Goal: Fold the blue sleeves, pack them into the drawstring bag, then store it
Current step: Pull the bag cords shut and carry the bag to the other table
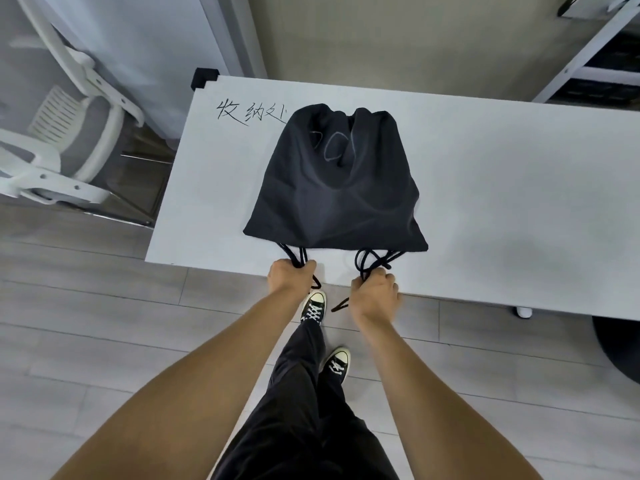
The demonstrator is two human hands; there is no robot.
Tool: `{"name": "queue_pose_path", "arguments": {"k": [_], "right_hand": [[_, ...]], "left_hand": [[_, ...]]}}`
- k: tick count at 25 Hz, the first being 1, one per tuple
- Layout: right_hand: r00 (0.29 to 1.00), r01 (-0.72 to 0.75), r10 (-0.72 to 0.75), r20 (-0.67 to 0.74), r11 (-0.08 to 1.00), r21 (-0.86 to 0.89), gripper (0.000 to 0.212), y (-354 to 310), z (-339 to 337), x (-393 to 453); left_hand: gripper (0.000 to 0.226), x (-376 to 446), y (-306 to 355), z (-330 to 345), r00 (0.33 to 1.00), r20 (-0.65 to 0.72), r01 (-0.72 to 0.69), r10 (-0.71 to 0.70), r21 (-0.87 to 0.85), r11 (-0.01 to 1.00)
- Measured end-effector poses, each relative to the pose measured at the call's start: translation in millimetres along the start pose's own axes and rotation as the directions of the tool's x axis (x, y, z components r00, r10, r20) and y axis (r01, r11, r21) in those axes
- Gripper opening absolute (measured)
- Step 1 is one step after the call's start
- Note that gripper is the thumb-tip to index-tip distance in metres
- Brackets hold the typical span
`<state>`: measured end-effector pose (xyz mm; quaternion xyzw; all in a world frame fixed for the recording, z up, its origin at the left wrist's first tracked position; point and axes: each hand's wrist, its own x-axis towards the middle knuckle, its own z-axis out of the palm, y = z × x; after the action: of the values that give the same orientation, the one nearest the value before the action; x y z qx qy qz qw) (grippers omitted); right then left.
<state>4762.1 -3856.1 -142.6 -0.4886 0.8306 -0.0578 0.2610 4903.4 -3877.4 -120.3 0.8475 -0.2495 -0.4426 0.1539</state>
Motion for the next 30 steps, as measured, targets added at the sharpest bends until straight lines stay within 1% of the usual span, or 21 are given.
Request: {"name": "queue_pose_path", "arguments": {"k": [2,4,5,8,11,12,13,14,15,16,17,18,19,20,21,22,24,25,27,29,30], "right_hand": [[1.0,-0.006,0.007,-0.006,0.983,0.183,0.012,7,-13,1],[0.999,-0.046,0.045,0.013,0.942,0.334,0.009,12,-35,2],[0.997,-0.082,0.081,0.018,0.907,0.414,0.011,13,-48,3],[0.988,-0.106,0.151,-0.03,0.809,0.578,0.017,8,-89,16],[0.983,-0.058,0.16,-0.088,0.732,0.679,0.023,-10,-126,37],[0.981,-0.042,0.161,-0.105,0.713,0.7,0.023,-17,-138,43],[0.98,-0.028,0.16,-0.121,0.704,0.709,0.023,-23,-148,50],[0.978,-0.017,0.159,-0.133,0.701,0.713,0.023,-30,-158,56],[0.977,-0.009,0.16,-0.144,0.699,0.715,0.022,-36,-167,62],[0.975,-0.001,0.159,-0.154,0.699,0.715,0.021,-41,-175,67],[0.973,0.007,0.157,-0.166,0.704,0.71,0.02,-46,-182,73],[0.972,0.017,0.152,-0.18,0.715,0.699,0.02,-50,-188,80],[0.97,0.029,0.145,-0.194,0.724,0.689,0.02,-54,-193,87],[0.969,0.04,0.138,-0.203,0.728,0.685,0.021,-58,-196,94],[0.97,0.05,0.13,-0.207,0.724,0.688,0.022,-63,-198,101],[0.971,0.06,0.119,-0.209,0.722,0.689,0.022,-67,-199,107],[0.974,0.068,0.101,-0.205,0.728,0.682,0.021,-74,-198,119],[0.974,0.069,0.098,-0.203,0.73,0.68,0.021,-77,-196,124],[0.974,0.06,0.107,-0.202,0.733,0.678,0.021,-79,-190,132],[0.974,0.04,0.123,-0.191,0.736,0.676,0.021,-77,-180,140],[0.975,0.029,0.125,-0.182,0.744,0.668,0.022,-74,-175,144]], "left_hand": [[0.022,-7,-2,-15,0.998,0.058,0.039,-0.027,-0.217,0.975],[0.016,-12,-5,-36,0.99,0.108,0.133,-0.094,-0.46,0.878],[0.016,-12,-4,-49,0.986,0.116,0.164,-0.12,-0.535,0.829],[0.039,-11,12,-85,0.99,0.101,0.144,-0.102,-0.652,0.745],[0.053,-13,51,-118,0.992,0.119,0.068,0.04,-0.776,0.627],[0.055,-15,65,-127,0.987,0.139,0.063,0.078,-0.794,0.604],[0.057,-15,79,-135,0.981,0.158,0.059,0.11,-0.788,0.613],[0.054,-17,93,-143,0.974,0.178,0.045,0.137,-0.751,0.659],[0.047,-20,107,-150,0.972,0.182,0.01,0.149,-0.664,0.747],[0.038,-23,122,-158,0.975,0.161,-0.05,0.155,-0.519,0.853],[0.03,-24,136,-165,0.979,0.1,-0.139,0.178,-0.311,0.94],[0.023,-23,150,-172,0.972,0.012,-0.234,0.236,-0.074,0.969],[0.018,-20,163,-178,0.943,-0.067,-0.313,0.325,0.141,0.939],[0.016,-17,174,-182,0.905,-0.109,-0.37,0.412,0.282,0.885],[0.016,-12,183,-182,0.875,-0.107,-0.418,0.473,0.327,0.848],[0.016,-10,192,-179,0.856,-0.073,-0.472,0.511,0.292,0.832],[0.017,-6,207,-165,0.842,0.028,-0.54,0.539,0.04,0.841],[0.018,-7,212,-158,0.843,0.071,-0.526,0.533,-0.101,0.844],[0.024,-6,221,-146,0.857,0.163,-0.423,0.49,-0.321,0.847],[0.028,-1,229,-140,0.866,0.228,-0.327,0.445,-0.414,0.849],[0.027,2,231,-138,0.882,0.22,-0.294,0.417,-0.435,0.851]]}}
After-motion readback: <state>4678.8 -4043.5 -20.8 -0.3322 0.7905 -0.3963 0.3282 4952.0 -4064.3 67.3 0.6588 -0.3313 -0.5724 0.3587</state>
